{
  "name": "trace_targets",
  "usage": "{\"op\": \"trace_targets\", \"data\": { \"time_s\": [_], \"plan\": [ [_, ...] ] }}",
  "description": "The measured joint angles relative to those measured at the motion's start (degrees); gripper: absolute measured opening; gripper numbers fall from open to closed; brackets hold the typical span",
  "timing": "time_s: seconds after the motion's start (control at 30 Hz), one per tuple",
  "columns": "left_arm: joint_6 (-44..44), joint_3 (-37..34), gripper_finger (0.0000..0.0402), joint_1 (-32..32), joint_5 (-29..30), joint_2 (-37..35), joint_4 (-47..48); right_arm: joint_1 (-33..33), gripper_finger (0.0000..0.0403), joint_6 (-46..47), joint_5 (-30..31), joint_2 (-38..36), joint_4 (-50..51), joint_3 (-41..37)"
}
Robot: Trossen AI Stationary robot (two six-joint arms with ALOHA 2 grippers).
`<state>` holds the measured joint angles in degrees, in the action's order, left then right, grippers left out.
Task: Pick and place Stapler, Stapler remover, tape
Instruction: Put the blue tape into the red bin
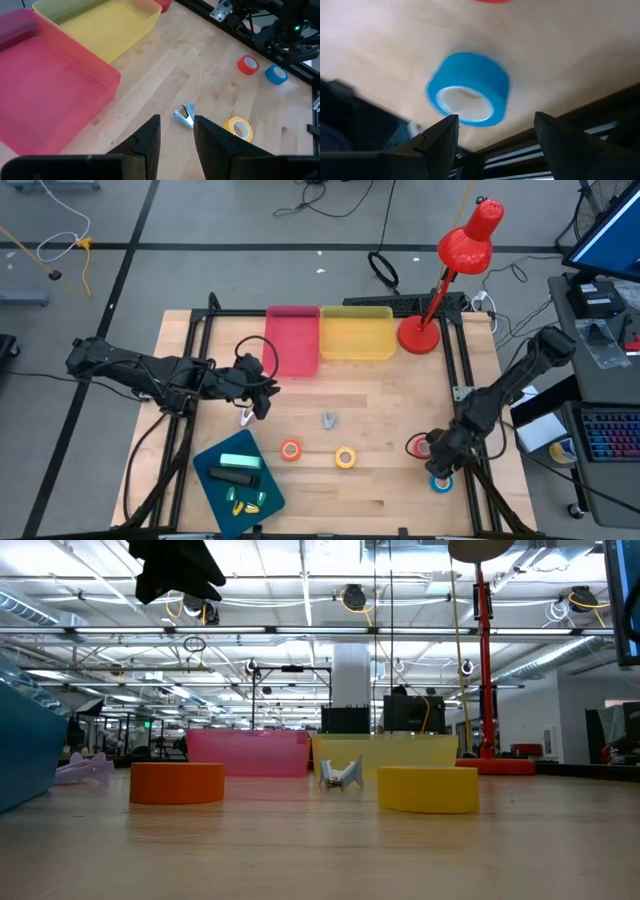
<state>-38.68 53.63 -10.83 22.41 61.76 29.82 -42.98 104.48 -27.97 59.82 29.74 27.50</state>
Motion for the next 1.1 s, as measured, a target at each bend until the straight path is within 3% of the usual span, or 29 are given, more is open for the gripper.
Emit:
{"op": "trace_targets", "data": {
  "time_s": [0.23, 0.5, 0.63, 0.9, 1.1],
  "plan": [
    [-0.14, 0.00, 0.0118, 0.00, 0.04, 0.00, -0.05, -1.01, 0.0251, 0.16, 2.72, 3.09, -3.86, -1.93],
    [-0.85, 0.00, 0.0118, -0.01, 0.09, 0.00, -0.11, -0.97, 0.0239, -0.45, 0.04, 10.21, -9.06, -2.86],
    [-0.83, 0.00, 0.0118, 0.00, 0.09, 0.00, -0.11, -0.97, 0.0192, -0.63, -2.23, 12.24, -9.15, -2.88],
    [-0.61, 0.00, 0.0118, -0.02, 0.11, -0.02, -0.14, -1.00, 0.0033, -2.00, -3.62, 12.34, -10.27, -3.03],
    [1.01, 0.01, 0.0118, -0.07, -1.74, 0.00, -3.29, -1.02, 0.0033, -4.37, -1.66, 8.66, -15.45, -2.05]
  ]
}}
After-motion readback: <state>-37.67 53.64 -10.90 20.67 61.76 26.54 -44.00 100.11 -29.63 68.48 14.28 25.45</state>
